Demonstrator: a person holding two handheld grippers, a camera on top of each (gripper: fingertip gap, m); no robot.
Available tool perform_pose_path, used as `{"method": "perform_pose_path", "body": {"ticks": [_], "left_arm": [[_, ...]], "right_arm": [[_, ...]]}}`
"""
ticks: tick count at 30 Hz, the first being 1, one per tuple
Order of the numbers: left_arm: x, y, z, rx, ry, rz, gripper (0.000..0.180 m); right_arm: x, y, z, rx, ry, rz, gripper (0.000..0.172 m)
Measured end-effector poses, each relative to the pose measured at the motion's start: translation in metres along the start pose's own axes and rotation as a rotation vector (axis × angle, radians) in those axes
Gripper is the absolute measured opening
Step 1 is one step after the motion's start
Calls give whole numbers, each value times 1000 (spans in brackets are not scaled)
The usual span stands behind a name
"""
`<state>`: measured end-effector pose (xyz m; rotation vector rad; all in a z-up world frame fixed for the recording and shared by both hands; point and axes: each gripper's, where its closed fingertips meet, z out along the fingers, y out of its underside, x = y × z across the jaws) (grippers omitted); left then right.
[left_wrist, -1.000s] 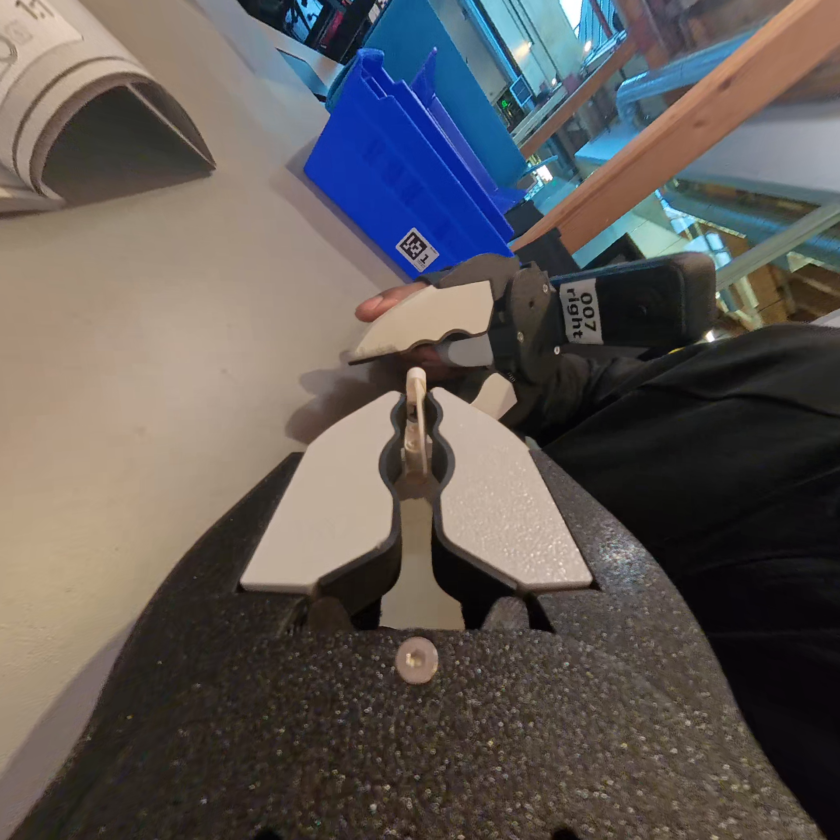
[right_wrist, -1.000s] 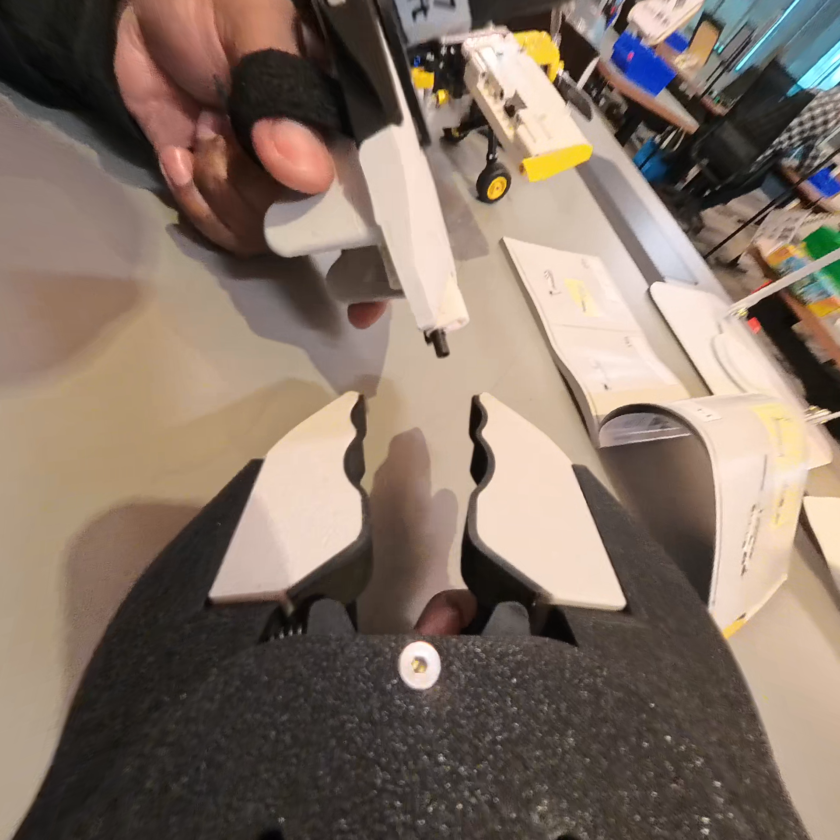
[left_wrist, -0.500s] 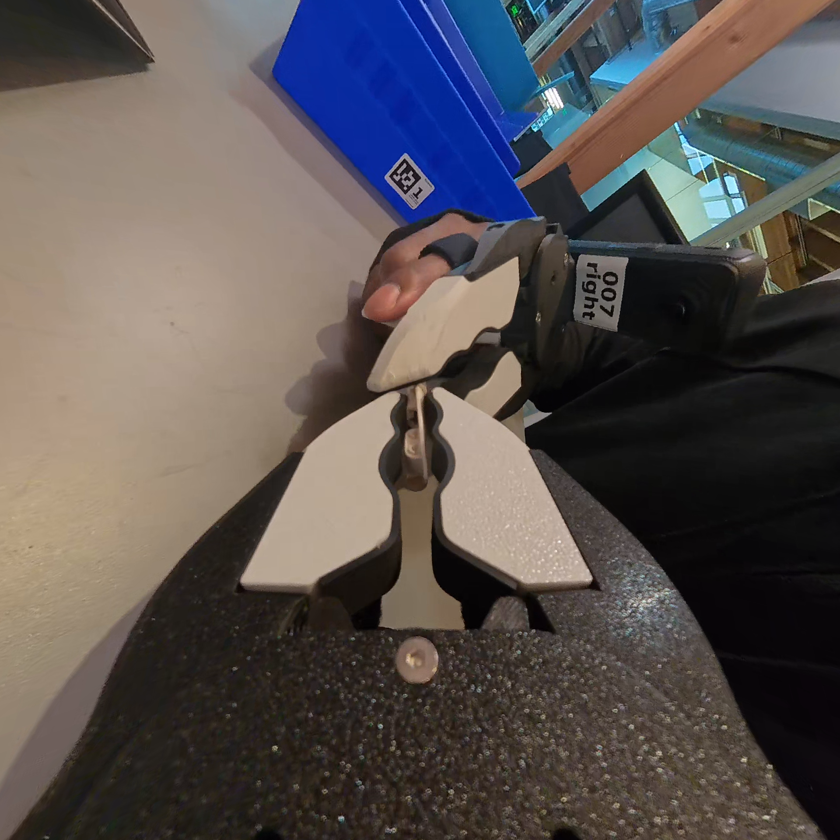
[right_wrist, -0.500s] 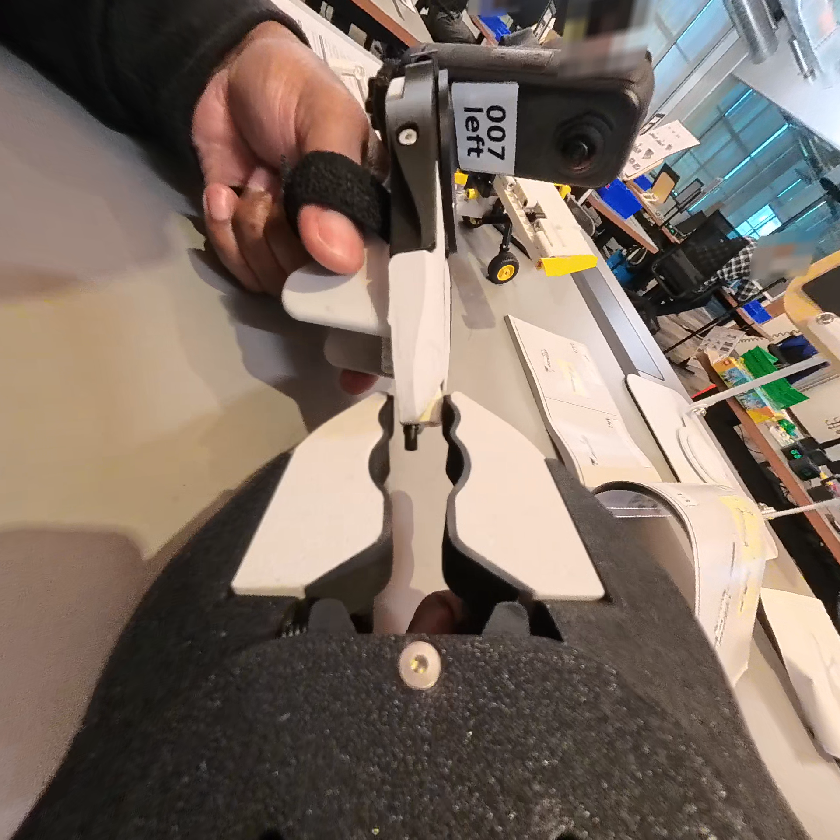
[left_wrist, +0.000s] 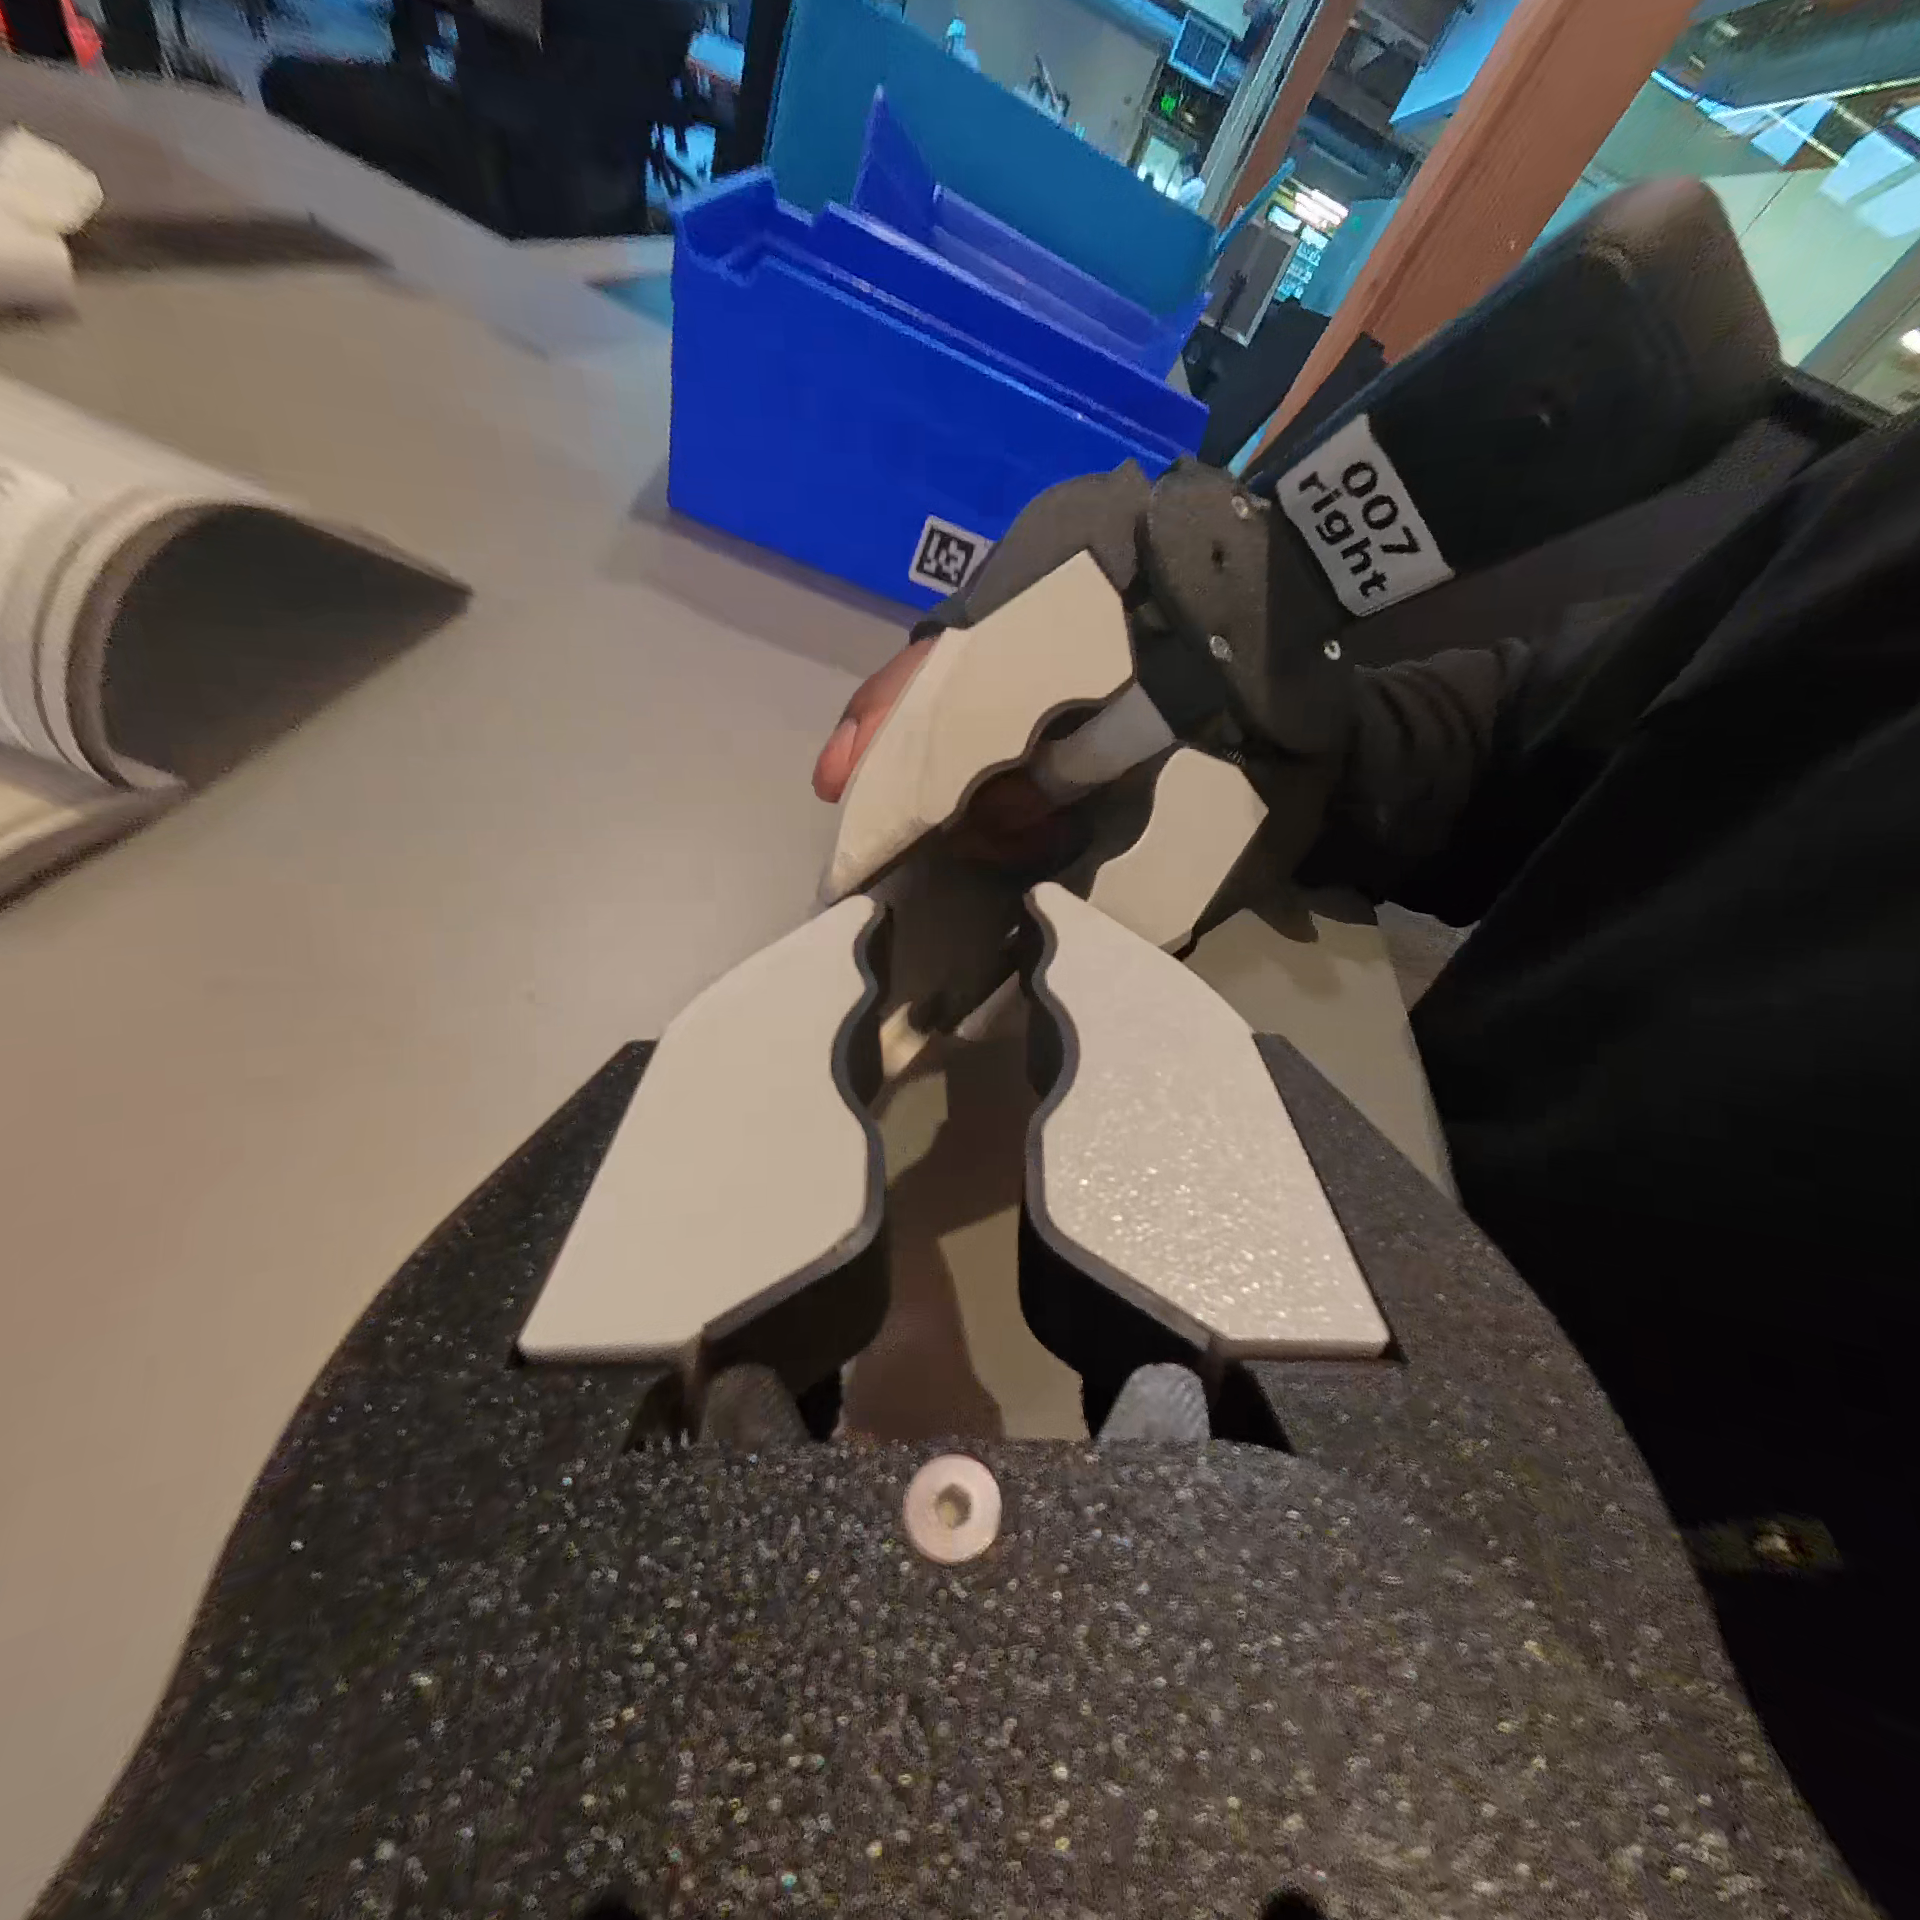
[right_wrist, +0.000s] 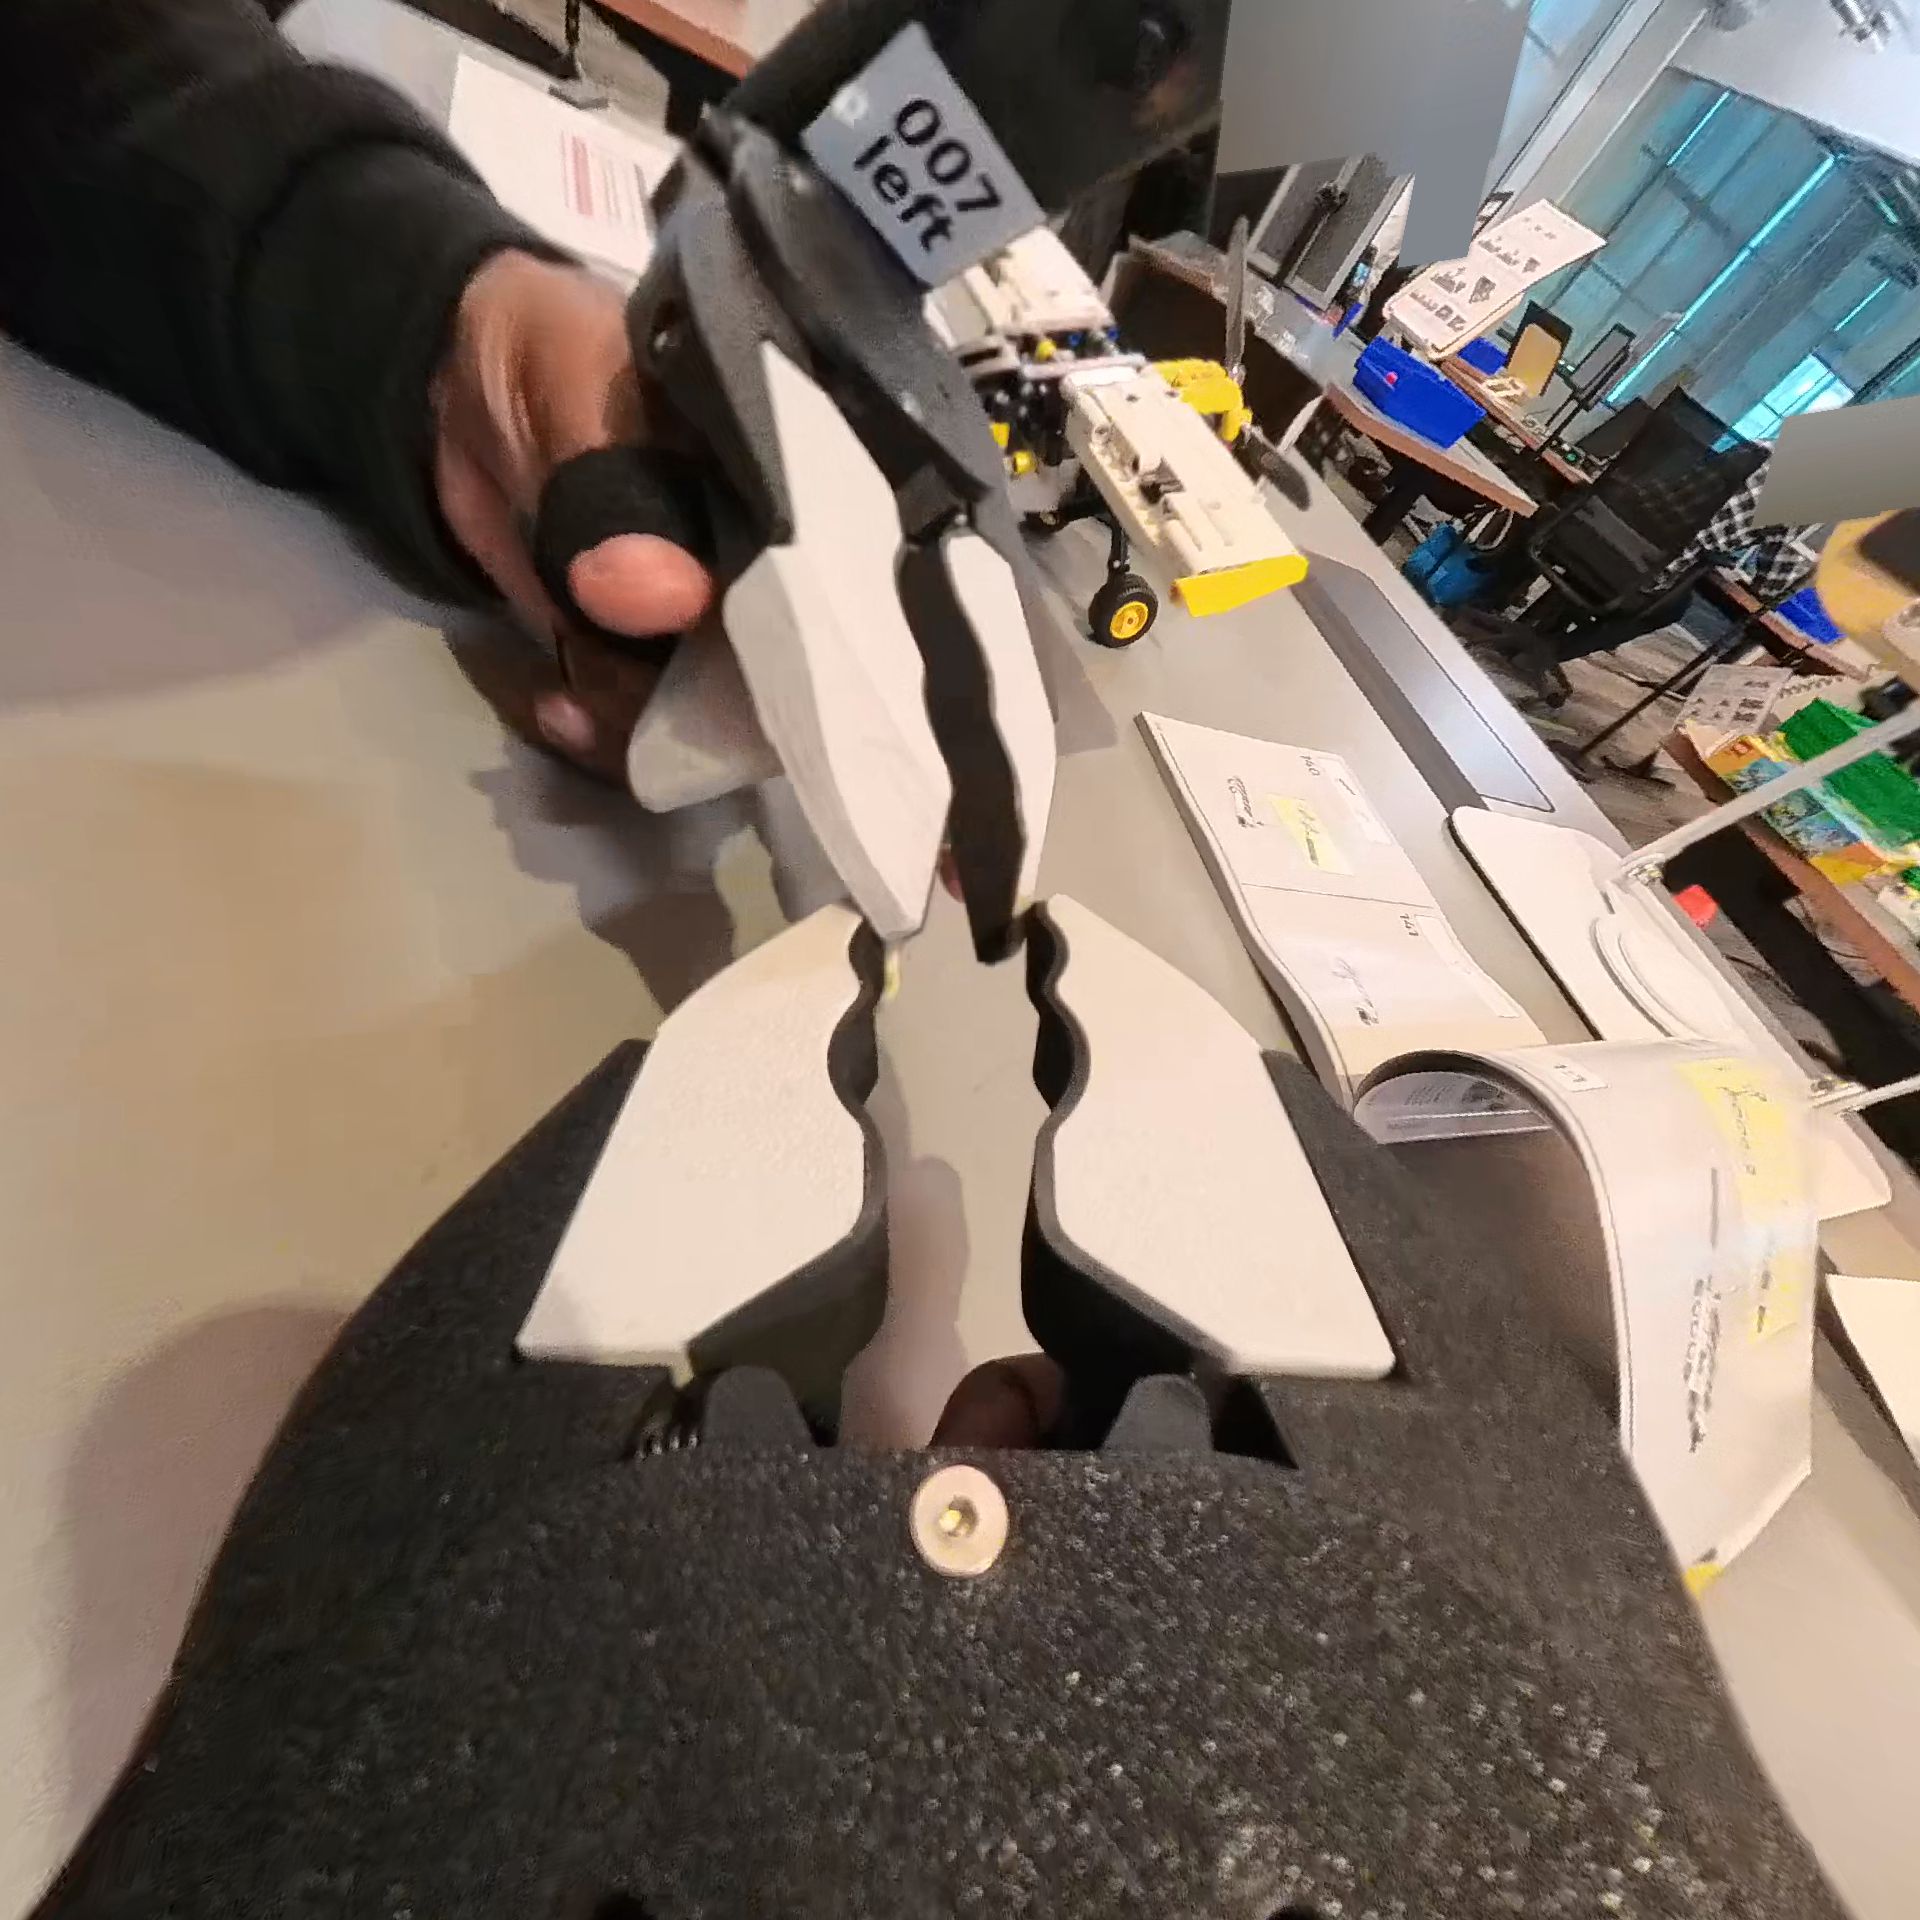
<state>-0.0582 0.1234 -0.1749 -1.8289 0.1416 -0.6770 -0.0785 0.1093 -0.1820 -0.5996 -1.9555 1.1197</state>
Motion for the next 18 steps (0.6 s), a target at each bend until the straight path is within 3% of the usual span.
{"method": "perform_pose_path", "body": {"ticks": [8, 11, 18], "left_arm": [[4, -11, -2, 79, 43, 43, 29], [-3, -13, -4, 92, 13, 31, 64], [-22, -28, -18, 193, -101, 92, 70]], "right_arm": [[7, -8, -5, 54, -6, 42, 29], [18, -3, -6, 55, 35, 72, 12], [39, 19, -8, -23, 114, 117, 14]]}}
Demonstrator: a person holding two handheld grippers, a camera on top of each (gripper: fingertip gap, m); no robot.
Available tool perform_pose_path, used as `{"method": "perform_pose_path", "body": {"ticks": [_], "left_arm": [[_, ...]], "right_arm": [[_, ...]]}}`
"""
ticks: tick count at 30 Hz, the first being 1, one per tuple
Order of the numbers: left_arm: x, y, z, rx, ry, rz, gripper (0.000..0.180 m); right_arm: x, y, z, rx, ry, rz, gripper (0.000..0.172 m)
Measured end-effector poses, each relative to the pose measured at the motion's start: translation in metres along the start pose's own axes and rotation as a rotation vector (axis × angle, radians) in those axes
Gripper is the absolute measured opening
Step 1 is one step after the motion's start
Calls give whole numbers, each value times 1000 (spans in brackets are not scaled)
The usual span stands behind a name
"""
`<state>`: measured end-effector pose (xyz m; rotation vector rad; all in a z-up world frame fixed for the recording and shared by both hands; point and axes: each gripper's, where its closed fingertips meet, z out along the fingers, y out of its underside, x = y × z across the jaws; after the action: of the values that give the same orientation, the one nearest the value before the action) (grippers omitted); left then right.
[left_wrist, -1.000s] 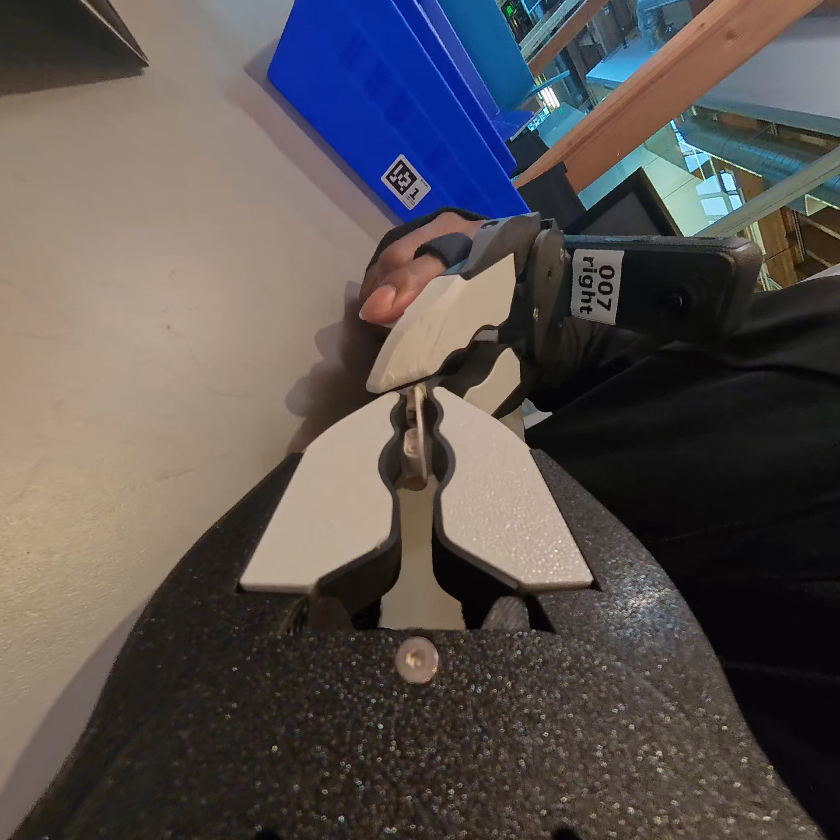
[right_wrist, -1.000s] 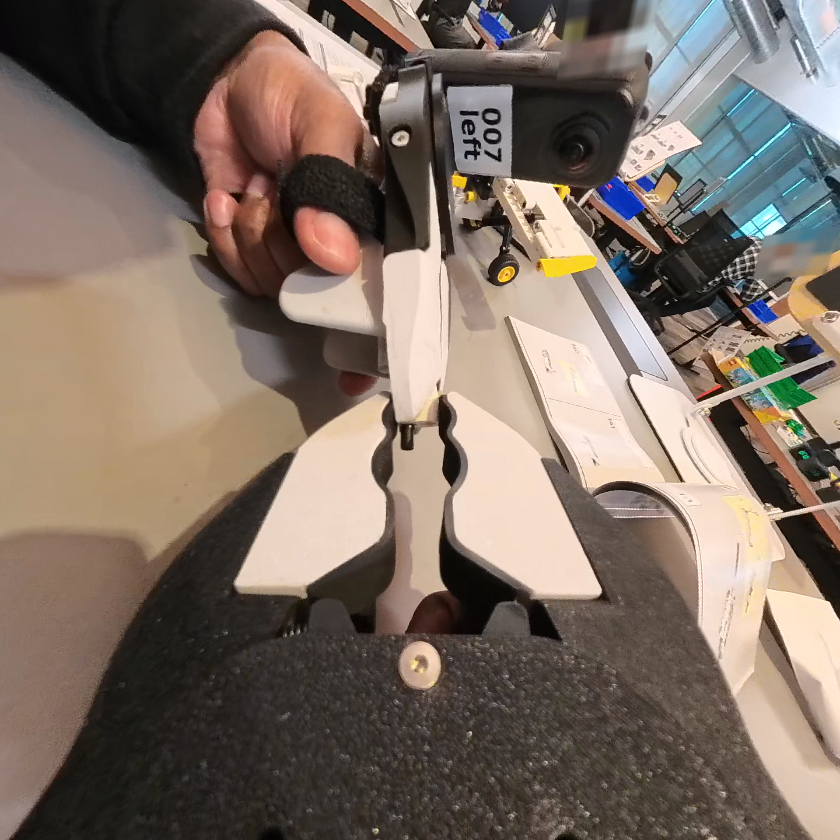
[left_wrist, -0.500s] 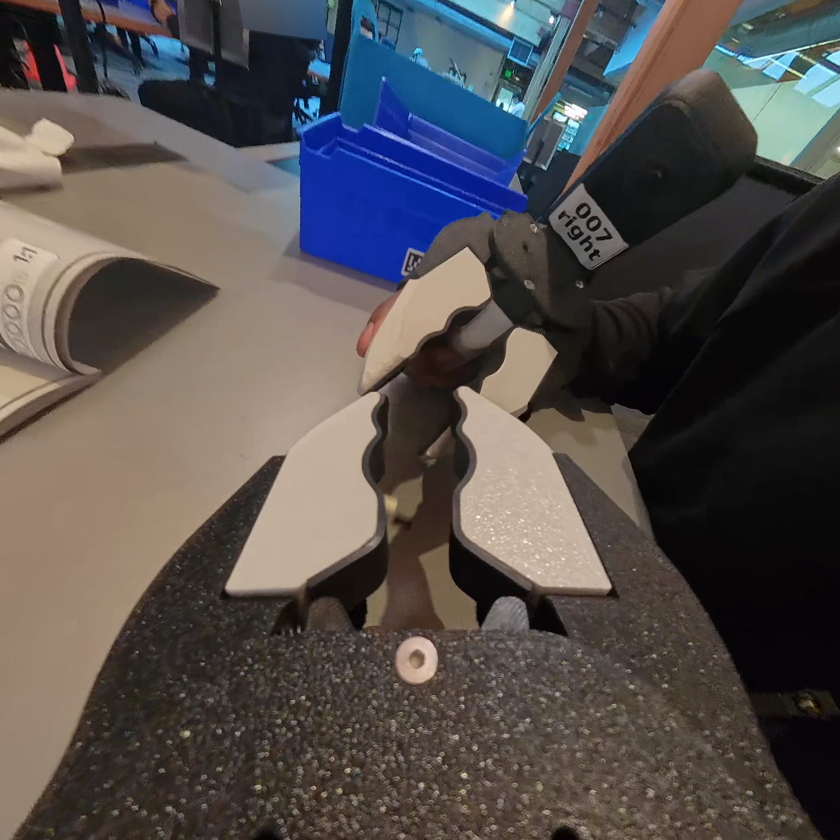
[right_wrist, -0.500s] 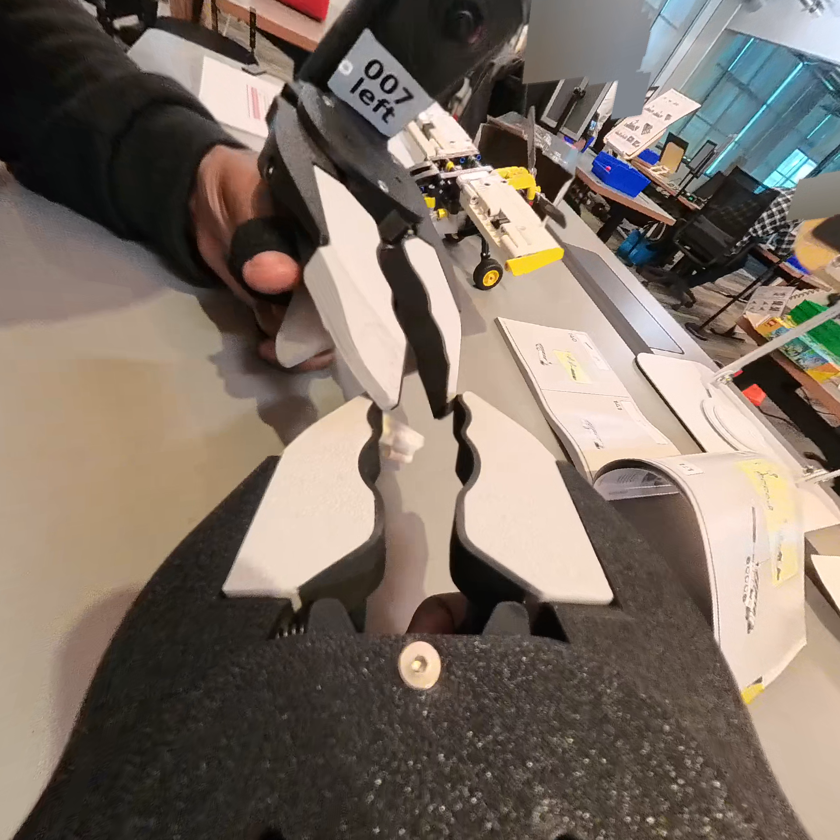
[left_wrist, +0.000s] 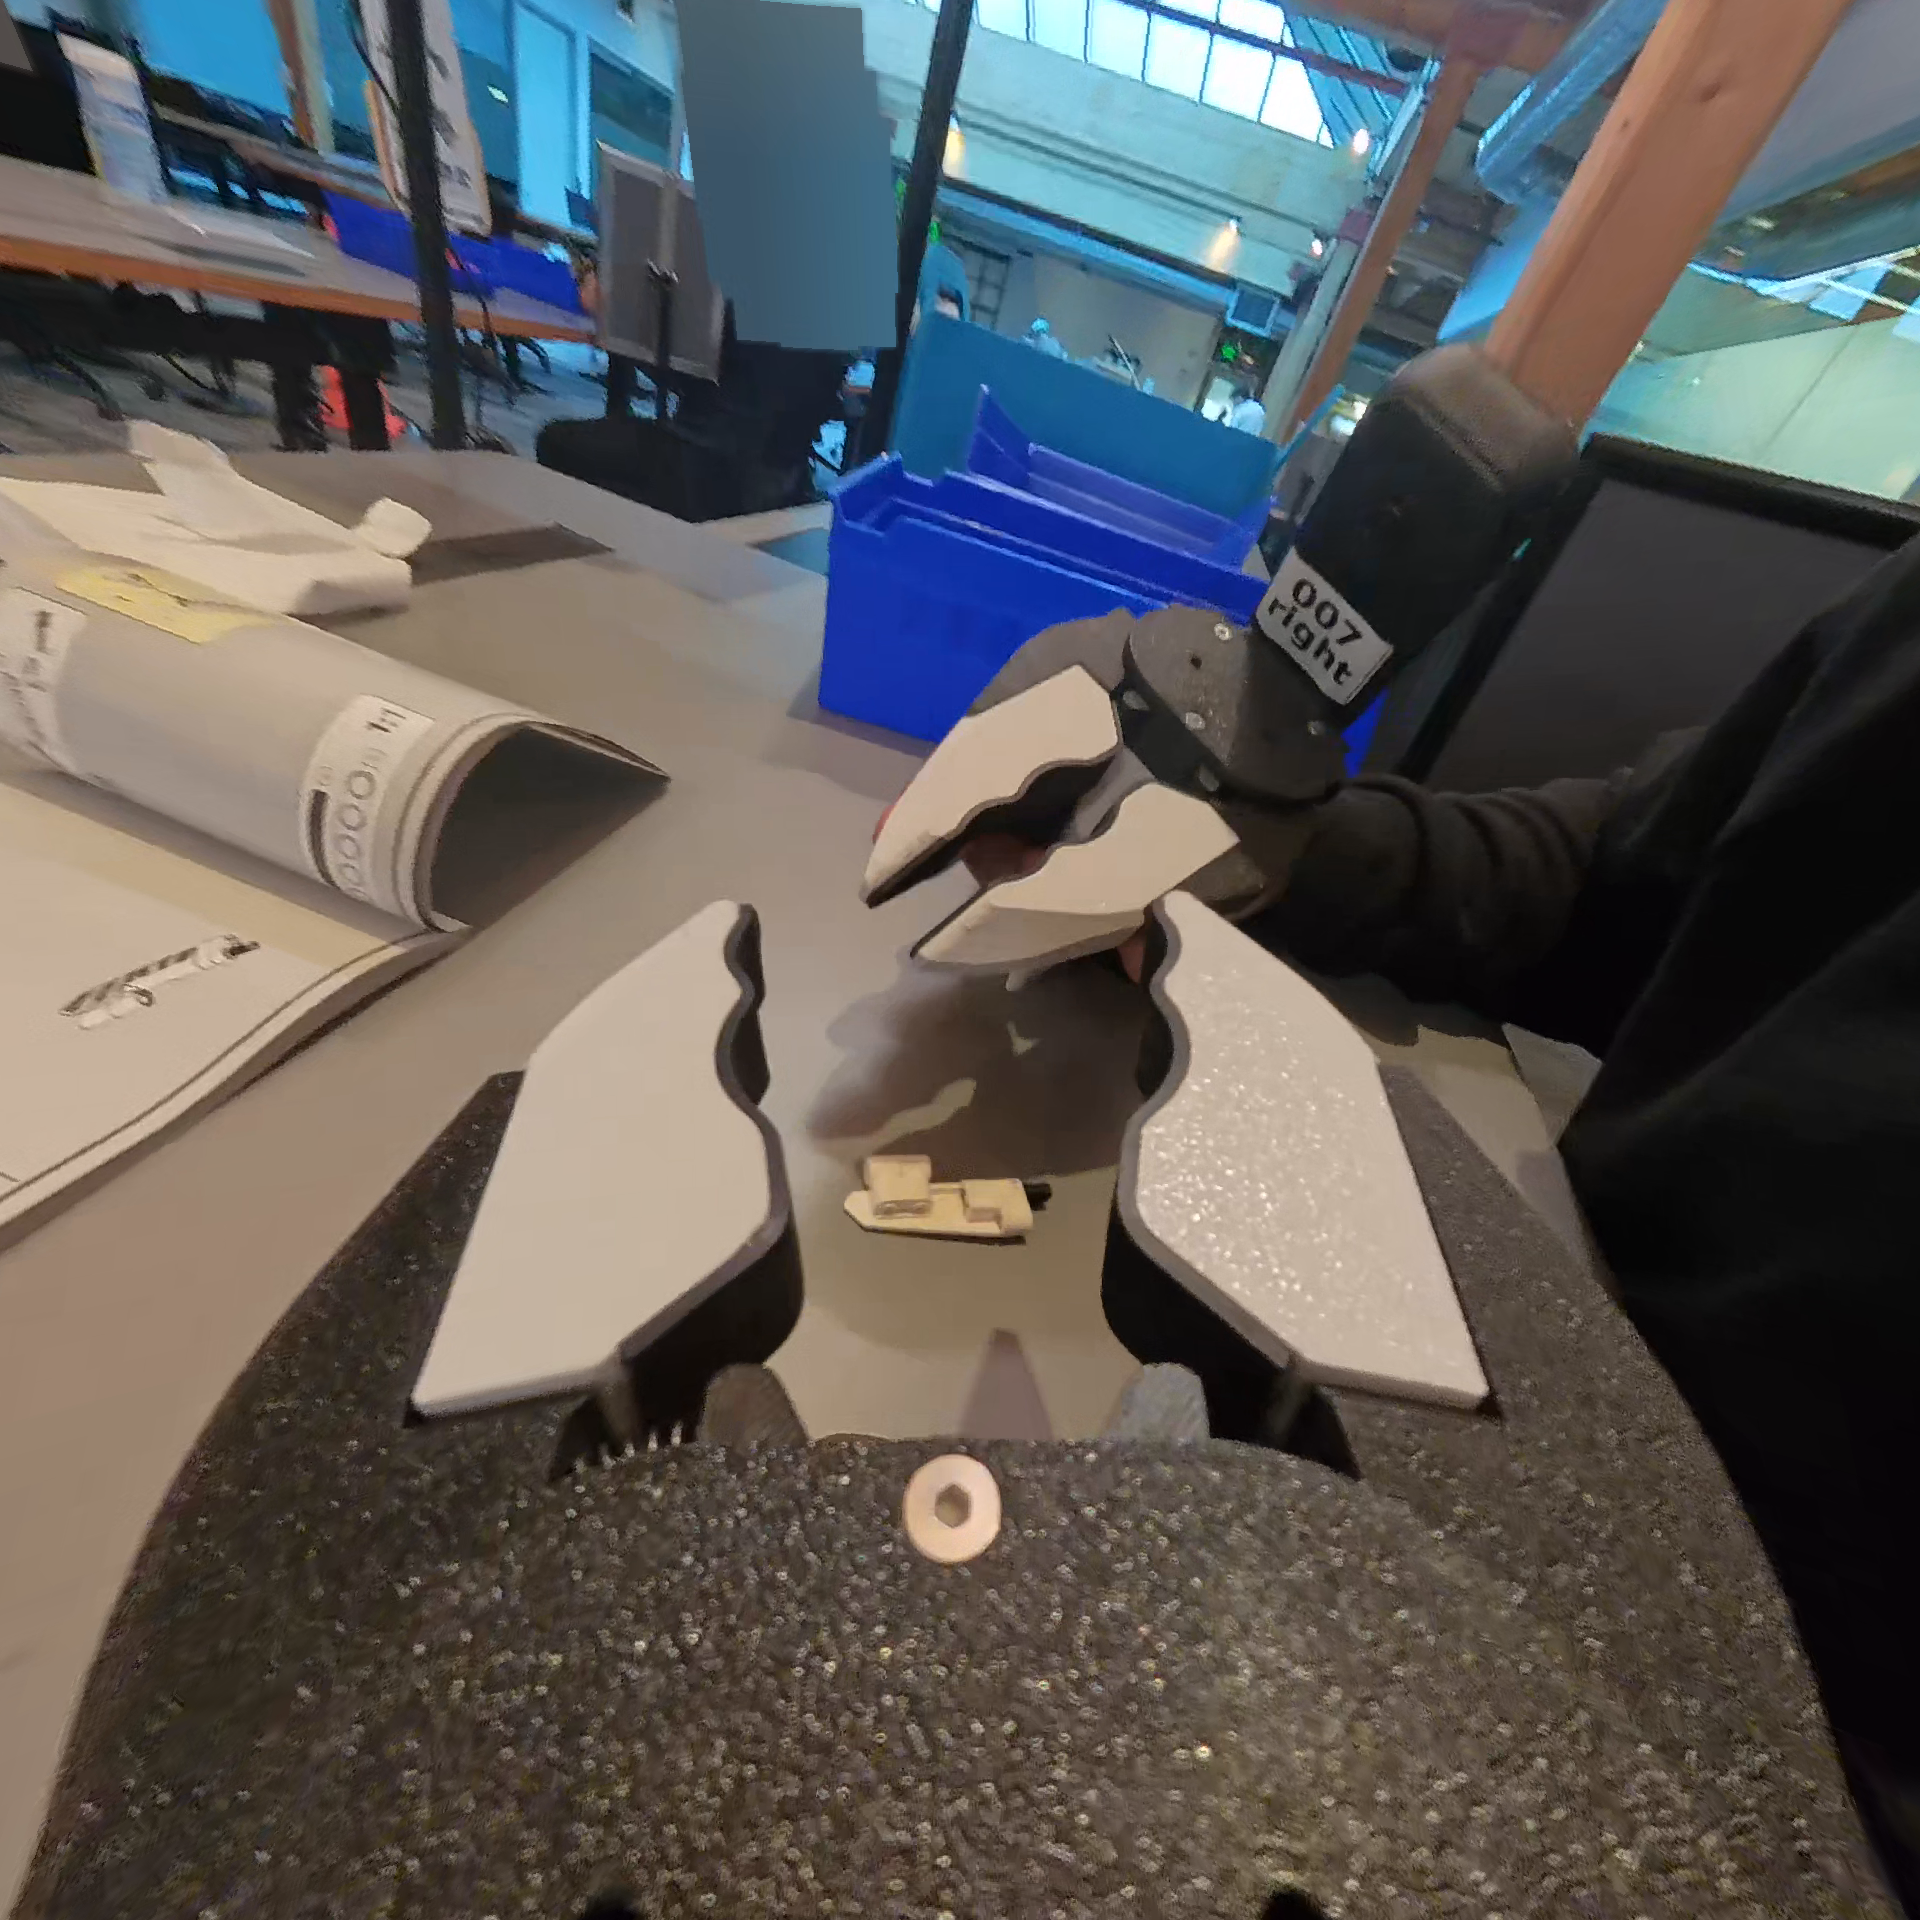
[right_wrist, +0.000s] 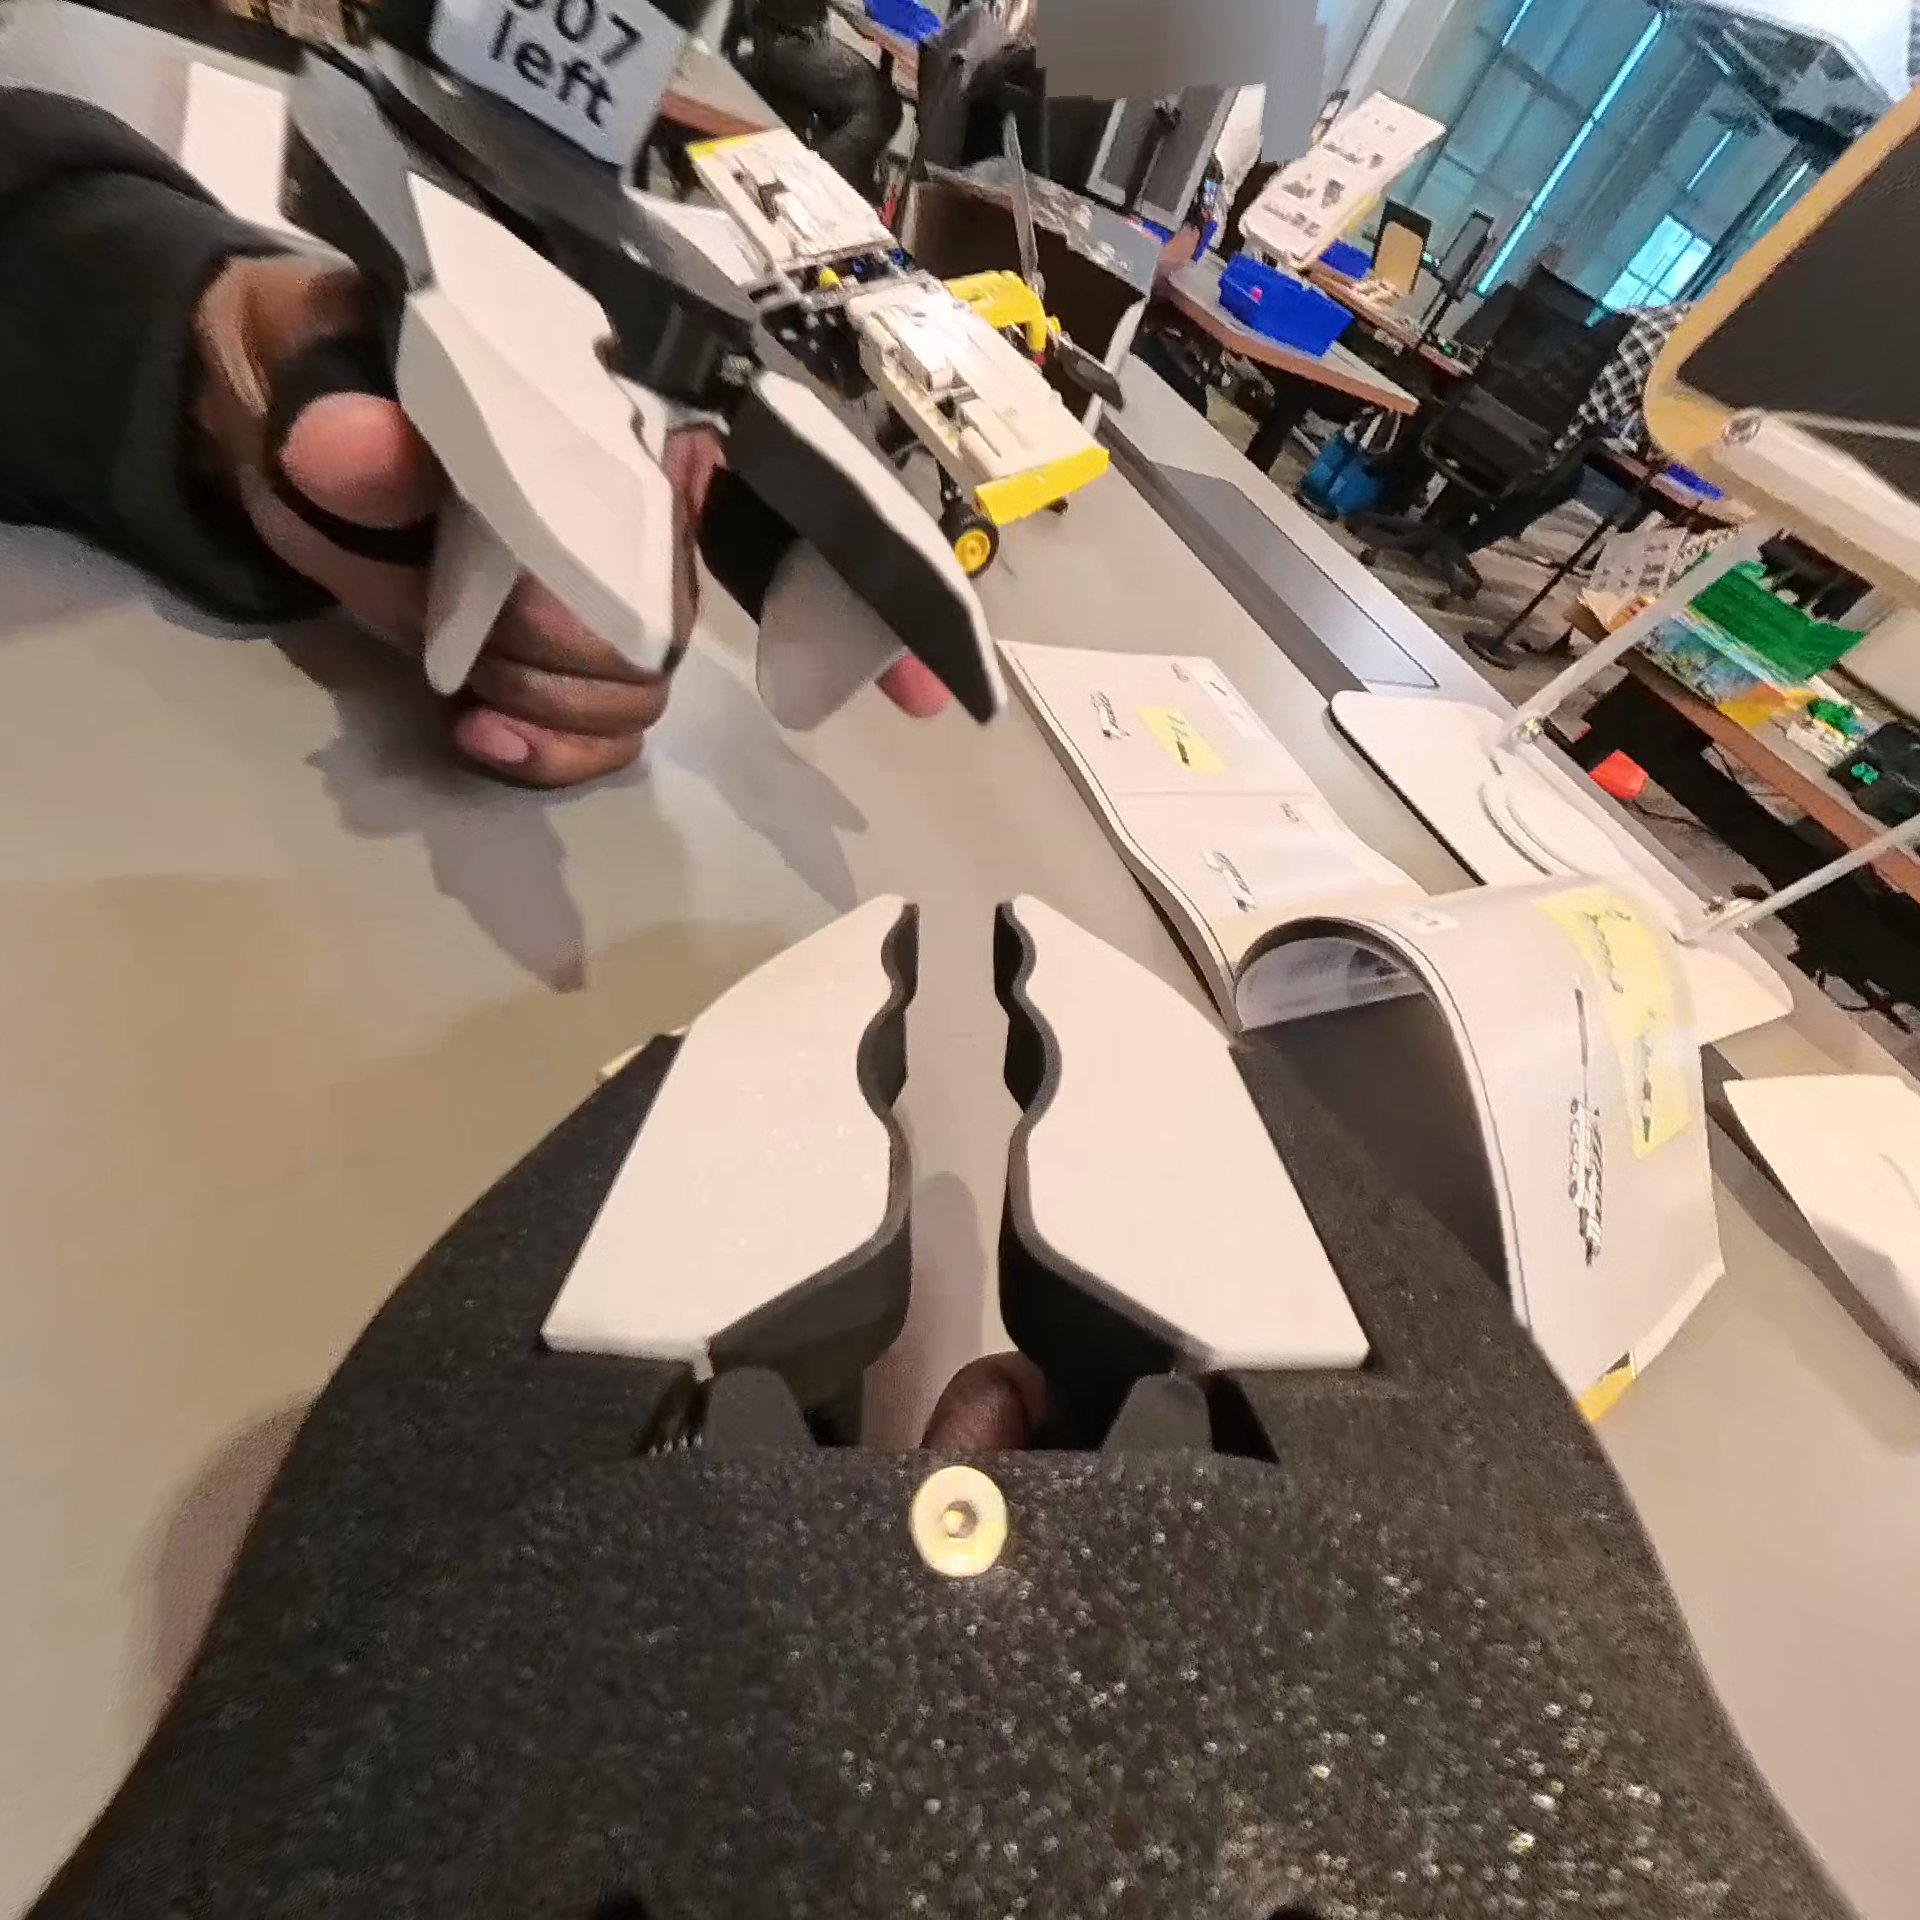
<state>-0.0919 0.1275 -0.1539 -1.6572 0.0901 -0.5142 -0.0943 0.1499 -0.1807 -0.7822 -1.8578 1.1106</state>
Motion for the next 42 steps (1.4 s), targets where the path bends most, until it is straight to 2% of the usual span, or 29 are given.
{"method": "perform_pose_path", "body": {"ticks": [3, 7, 15, 23, 28, 36, 42], "left_arm": [[-4, -11, -4, 86, -43, 40, 68], [-10, -17, -4, 131, -80, 70, 53], [-15, 4, 3, -49, -101, 11, 51], [-14, 27, 5, -206, -104, -26, 53], [-13, 41, 7, -299, -117, -13, 54], [-11, 45, 5, -325, -123, -2, 54], [-10, 45, 3, -322, -132, 28, 54]], "right_arm": [[6, 5, 2, -28, 17, 26, 14], [15, 15, 5, -97, 19, 109, 14], [31, 41, 12, -249, 6, 335, 13], [32, 56, 19, -356, 14, 361, 13], [41, 56, 19, -336, 50, 431, 13], [61, 50, 11, -220, 92, 618, 13], [60, 47, 13, -215, 99, 575, 20]]}}
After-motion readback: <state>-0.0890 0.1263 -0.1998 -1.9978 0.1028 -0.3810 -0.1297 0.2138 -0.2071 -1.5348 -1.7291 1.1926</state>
